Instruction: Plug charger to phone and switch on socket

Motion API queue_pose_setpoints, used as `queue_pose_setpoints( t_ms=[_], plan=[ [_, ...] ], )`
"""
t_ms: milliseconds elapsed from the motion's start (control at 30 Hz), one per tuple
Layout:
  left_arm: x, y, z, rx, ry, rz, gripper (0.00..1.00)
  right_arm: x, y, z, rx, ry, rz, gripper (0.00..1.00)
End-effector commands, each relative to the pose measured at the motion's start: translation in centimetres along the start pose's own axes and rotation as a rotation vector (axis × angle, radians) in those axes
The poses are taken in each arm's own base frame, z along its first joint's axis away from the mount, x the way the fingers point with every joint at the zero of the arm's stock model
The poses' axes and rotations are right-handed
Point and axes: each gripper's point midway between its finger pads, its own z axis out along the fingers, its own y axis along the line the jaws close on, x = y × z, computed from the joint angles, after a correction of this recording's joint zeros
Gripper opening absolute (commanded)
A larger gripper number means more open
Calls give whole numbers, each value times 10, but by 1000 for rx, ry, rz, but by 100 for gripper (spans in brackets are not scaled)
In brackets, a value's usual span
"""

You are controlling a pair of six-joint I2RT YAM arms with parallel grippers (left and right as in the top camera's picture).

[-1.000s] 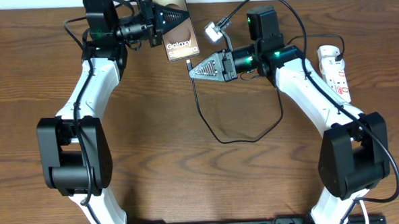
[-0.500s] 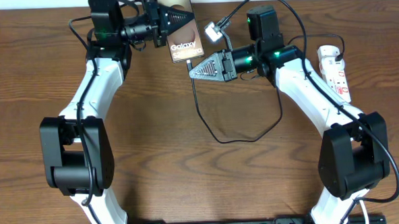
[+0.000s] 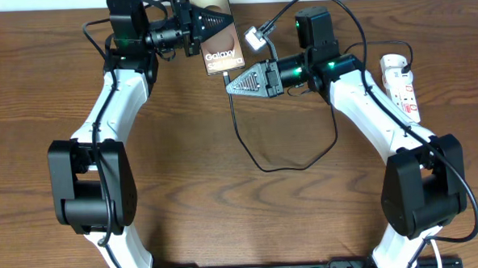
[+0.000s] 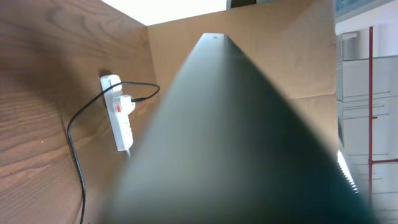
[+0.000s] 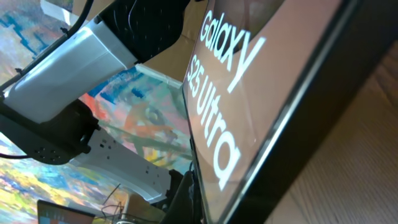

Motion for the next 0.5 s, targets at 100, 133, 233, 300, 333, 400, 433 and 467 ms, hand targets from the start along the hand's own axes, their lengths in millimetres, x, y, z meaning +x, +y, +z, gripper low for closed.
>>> queue_pose_setpoints(
  t_ms=[100,133,233,300,333,400,433,467],
  plan=[
    [5,-6,2,15,31,45,8,-6,-5,-12,16,-26,8,1],
    [5,-7,2,15,32,45,7,-6,-5,-12,17,-26,8,1],
    [5,-7,2,15,33,52,7,-6,-5,-12,17,-26,8,1],
    [5,-7,2,15,33,52,7,-6,-5,-12,17,-26,8,1],
    [5,-7,2,16,33,52,7,-6,-5,-12,17,-27,9,1],
    [5,-7,2,15,33,52,7,-6,-5,-12,17,-27,8,1],
    [5,-7,2,15,33,53,7,-6,-5,-12,17,-27,9,1],
    [5,-7,2,16,33,54,7,-6,-5,-12,17,-27,9,1]
  ],
)
